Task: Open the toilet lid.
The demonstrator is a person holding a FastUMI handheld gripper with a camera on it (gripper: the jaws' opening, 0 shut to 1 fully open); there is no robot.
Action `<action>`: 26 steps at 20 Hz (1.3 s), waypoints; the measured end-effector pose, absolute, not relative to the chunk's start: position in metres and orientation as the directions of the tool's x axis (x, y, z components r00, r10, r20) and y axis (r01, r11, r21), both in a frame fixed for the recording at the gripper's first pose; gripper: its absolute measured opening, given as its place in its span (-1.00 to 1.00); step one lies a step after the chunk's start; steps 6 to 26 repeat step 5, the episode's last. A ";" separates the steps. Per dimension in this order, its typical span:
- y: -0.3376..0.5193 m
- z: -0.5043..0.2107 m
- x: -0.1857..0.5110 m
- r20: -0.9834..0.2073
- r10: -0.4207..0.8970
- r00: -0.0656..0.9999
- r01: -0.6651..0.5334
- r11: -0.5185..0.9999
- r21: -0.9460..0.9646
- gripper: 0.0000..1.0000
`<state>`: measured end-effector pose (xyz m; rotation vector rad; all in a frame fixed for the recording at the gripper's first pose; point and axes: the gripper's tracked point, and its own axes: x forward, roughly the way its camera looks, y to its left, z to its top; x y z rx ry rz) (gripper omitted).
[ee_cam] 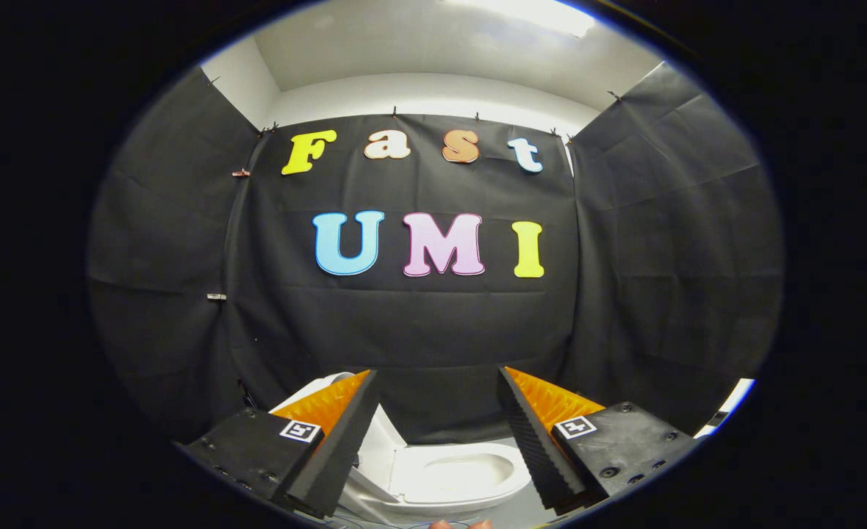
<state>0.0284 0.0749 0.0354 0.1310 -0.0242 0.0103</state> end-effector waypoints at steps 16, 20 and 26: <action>0.069 0.033 0.022 0.017 -0.001 1.000 -0.001 0.992 0.123 0.99; 0.069 0.033 0.022 0.017 -0.001 1.000 -0.001 0.992 0.123 0.99; 0.069 0.033 0.022 0.017 -0.001 1.000 -0.001 0.992 0.123 0.99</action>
